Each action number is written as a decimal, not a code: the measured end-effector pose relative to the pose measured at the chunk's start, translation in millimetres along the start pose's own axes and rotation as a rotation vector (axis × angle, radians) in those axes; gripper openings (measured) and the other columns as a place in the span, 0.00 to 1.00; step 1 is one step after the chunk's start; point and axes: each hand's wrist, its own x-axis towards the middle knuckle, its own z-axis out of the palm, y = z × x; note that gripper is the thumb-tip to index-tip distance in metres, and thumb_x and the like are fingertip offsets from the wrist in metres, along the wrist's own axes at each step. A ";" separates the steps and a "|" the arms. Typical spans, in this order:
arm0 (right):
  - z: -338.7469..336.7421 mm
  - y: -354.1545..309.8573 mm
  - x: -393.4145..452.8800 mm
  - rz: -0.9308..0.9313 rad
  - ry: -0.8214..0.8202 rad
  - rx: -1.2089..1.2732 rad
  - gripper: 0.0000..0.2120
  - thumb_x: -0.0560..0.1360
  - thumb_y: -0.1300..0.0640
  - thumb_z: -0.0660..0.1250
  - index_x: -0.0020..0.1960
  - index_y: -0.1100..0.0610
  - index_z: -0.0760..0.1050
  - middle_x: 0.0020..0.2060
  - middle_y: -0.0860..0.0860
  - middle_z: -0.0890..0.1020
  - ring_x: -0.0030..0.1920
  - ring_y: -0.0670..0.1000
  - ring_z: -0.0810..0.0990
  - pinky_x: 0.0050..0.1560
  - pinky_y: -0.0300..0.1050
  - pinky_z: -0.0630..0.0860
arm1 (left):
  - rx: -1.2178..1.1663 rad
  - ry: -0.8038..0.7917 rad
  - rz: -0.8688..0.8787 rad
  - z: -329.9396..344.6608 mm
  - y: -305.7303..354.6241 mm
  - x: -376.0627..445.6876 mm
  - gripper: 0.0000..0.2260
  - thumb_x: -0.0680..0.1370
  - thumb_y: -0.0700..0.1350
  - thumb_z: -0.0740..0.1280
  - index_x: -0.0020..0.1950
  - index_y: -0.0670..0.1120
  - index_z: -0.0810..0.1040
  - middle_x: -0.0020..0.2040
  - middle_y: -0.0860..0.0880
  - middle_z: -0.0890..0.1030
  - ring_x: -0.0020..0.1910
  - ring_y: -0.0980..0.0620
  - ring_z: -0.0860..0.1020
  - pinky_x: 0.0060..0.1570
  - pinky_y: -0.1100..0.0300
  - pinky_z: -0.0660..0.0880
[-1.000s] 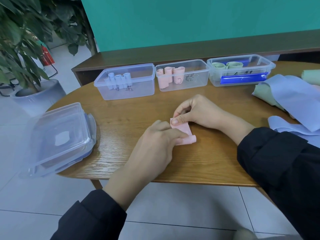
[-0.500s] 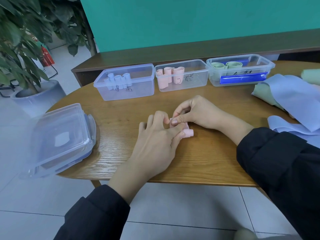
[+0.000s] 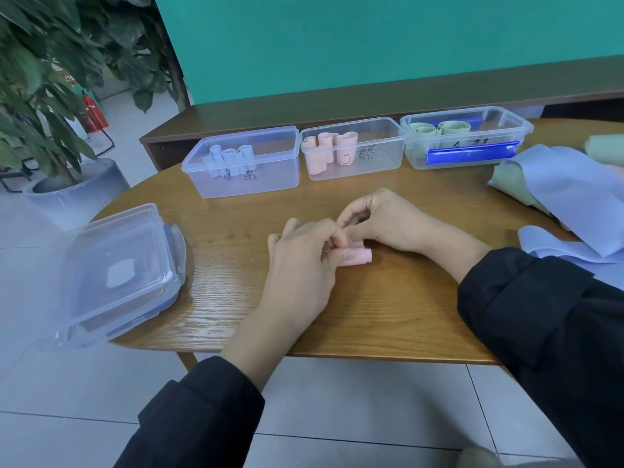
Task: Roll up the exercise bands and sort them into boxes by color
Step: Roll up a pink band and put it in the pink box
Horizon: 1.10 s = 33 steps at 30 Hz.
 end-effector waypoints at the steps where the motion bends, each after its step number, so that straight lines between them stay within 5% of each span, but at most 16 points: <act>1: -0.3 0.2 0.0 -0.003 0.002 0.007 0.03 0.71 0.58 0.78 0.44 0.53 0.85 0.32 0.44 0.84 0.34 0.39 0.78 0.39 0.29 0.72 | 0.058 0.022 0.041 0.4 -0.5 0.4 0.04 0.77 0.49 0.73 0.43 0.54 0.81 0.36 0.60 0.75 0.45 0.55 0.69 0.47 0.54 0.63; 4: -0.3 0.5 -0.8 -0.013 0.011 0.041 0.04 0.71 0.57 0.78 0.44 0.54 0.85 0.34 0.47 0.85 0.35 0.41 0.79 0.41 0.30 0.74 | 0.144 0.047 0.169 1.1 -0.3 -2.4 0.04 0.79 0.50 0.71 0.47 0.56 0.86 0.38 0.62 0.74 0.45 0.53 0.69 0.44 0.56 0.59; 11: -1.0 0.9 -1.5 -0.002 0.018 0.109 0.06 0.71 0.54 0.78 0.47 0.55 0.87 0.40 0.50 0.88 0.42 0.45 0.83 0.50 0.39 0.78 | 0.223 0.044 0.230 2.3 -3.5 -9.9 0.09 0.79 0.45 0.72 0.58 0.50 0.85 0.48 0.50 0.75 0.48 0.47 0.72 0.45 0.46 0.73; 17: -1.1 1.0 -3.9 0.006 0.041 0.105 0.06 0.75 0.54 0.75 0.49 0.56 0.87 0.43 0.52 0.88 0.44 0.48 0.84 0.55 0.45 0.79 | 0.278 0.060 0.281 10.5 -11.1 -1.8 0.09 0.77 0.35 0.72 0.54 0.45 0.86 0.48 0.47 0.75 0.48 0.46 0.71 0.41 0.45 0.74; 21: -4.4 -1.6 -10.7 -0.003 0.043 0.072 0.08 0.80 0.53 0.70 0.51 0.55 0.86 0.43 0.50 0.88 0.47 0.50 0.85 0.54 0.45 0.79 | 0.372 -0.038 0.297 10.2 -11.8 9.8 0.18 0.74 0.30 0.69 0.58 0.46 0.85 0.57 0.44 0.76 0.53 0.46 0.67 0.45 0.49 0.71; 25: -12.3 -5.4 -21.7 0.034 -0.046 0.101 0.12 0.74 0.48 0.75 0.55 0.51 0.84 0.45 0.47 0.88 0.49 0.43 0.85 0.58 0.40 0.76 | 0.282 -0.139 0.168 8.0 -11.3 11.8 0.22 0.78 0.31 0.65 0.61 0.55 0.85 0.67 0.44 0.76 0.61 0.44 0.71 0.58 0.50 0.71; 28: -14.7 -4.5 -24.2 0.054 -0.101 0.056 0.20 0.69 0.52 0.80 0.59 0.50 0.82 0.45 0.45 0.88 0.52 0.41 0.84 0.60 0.37 0.72 | 0.083 -0.141 -0.024 1.5 -7.8 17.6 0.13 0.81 0.38 0.68 0.58 0.55 0.86 0.66 0.47 0.78 0.66 0.49 0.72 0.67 0.55 0.68; 33: -13.7 -5.1 -22.6 0.036 -0.083 0.044 0.19 0.71 0.55 0.79 0.60 0.49 0.81 0.46 0.44 0.88 0.52 0.42 0.85 0.60 0.39 0.74 | -0.129 -0.265 -0.223 -8.6 -3.2 26.2 0.12 0.80 0.44 0.72 0.63 0.50 0.81 0.60 0.54 0.83 0.62 0.58 0.78 0.62 0.67 0.71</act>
